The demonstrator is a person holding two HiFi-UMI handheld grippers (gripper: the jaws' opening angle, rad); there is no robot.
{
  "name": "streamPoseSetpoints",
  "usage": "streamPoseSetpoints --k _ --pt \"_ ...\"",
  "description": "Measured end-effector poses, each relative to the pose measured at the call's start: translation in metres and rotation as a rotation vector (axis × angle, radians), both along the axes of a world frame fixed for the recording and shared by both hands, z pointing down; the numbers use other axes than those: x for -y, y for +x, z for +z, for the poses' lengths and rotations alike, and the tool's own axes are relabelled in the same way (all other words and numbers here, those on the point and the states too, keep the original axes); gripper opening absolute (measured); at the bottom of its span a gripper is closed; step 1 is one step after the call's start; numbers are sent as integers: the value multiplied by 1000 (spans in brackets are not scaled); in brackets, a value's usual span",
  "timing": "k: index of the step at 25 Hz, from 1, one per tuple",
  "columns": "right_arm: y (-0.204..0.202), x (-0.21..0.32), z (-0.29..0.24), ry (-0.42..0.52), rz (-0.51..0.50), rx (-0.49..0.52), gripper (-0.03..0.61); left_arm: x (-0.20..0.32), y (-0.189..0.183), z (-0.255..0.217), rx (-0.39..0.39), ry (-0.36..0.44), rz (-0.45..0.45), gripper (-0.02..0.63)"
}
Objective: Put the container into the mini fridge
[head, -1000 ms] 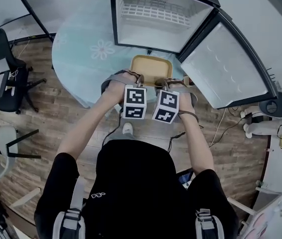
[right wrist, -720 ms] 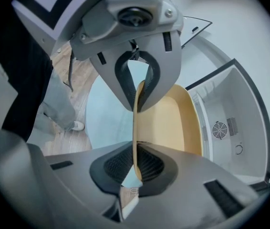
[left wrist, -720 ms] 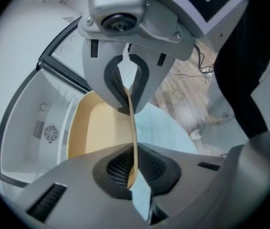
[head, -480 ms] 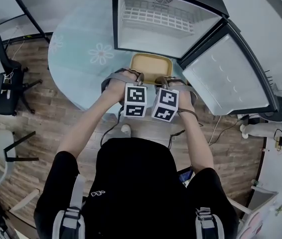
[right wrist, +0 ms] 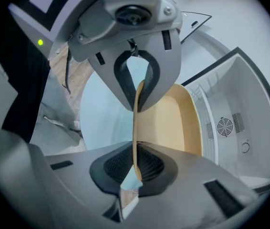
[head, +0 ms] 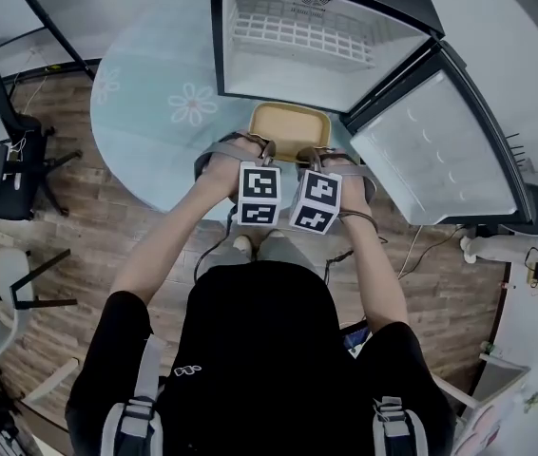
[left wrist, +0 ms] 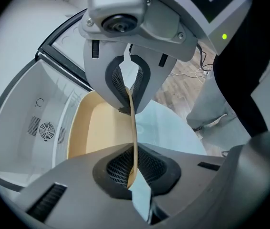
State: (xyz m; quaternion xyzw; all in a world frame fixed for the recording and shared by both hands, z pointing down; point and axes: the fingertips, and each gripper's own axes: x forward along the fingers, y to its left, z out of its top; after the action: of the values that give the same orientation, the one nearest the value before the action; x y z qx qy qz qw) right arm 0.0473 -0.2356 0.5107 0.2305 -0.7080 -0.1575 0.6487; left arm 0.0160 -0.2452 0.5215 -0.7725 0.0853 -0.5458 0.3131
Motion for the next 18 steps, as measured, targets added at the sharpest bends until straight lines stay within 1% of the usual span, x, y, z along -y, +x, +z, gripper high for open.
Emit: streamPoseSetpoints --k 7,12,18 --pt "19 16 12 -18 13 5 12 16 19 11 4 -20 7 21" --pt "35 38 18 -25 20 18 12 38 35 17 19 -26 6 21" --pt "41 69 22 -24 12 35 12 70 41 21 22 -26 -18 21"
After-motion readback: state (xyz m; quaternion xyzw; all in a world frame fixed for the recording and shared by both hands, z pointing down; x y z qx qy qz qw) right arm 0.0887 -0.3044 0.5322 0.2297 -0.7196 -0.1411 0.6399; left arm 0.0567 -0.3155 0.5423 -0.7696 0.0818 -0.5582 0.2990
